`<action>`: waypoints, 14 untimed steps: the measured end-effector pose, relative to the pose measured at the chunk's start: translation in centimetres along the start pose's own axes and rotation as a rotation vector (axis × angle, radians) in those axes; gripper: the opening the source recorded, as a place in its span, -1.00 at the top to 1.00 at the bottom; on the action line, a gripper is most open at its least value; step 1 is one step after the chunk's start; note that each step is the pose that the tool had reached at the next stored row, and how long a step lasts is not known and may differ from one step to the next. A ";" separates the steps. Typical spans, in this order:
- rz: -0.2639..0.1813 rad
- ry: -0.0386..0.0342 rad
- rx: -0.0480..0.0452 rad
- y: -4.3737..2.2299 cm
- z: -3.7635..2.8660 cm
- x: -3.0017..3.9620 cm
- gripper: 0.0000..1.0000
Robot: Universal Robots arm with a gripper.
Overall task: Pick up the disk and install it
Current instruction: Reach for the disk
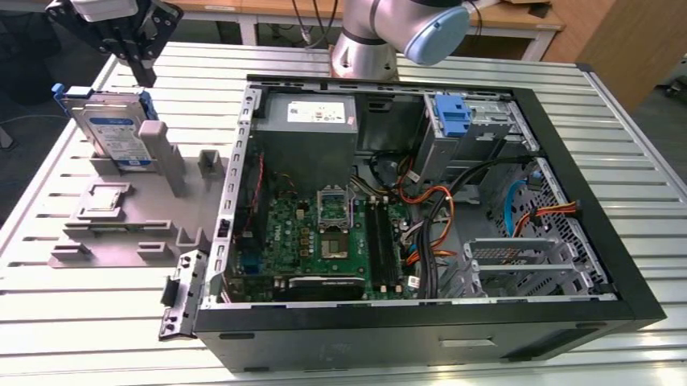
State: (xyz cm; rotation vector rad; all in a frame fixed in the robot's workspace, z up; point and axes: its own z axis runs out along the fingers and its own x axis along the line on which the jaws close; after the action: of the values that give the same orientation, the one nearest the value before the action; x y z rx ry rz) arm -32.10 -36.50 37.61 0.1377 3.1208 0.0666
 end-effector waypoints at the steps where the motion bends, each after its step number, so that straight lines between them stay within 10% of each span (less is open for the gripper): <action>1: 0.000 0.0038 0.0003 0.04 0.02 0.01 0.80; 14: 0.001 0.0112 0.0011 0.31 0.24 1.97 0.80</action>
State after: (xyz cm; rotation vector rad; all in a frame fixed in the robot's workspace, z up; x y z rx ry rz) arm -34.04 -36.01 37.35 0.1391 3.1320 0.0660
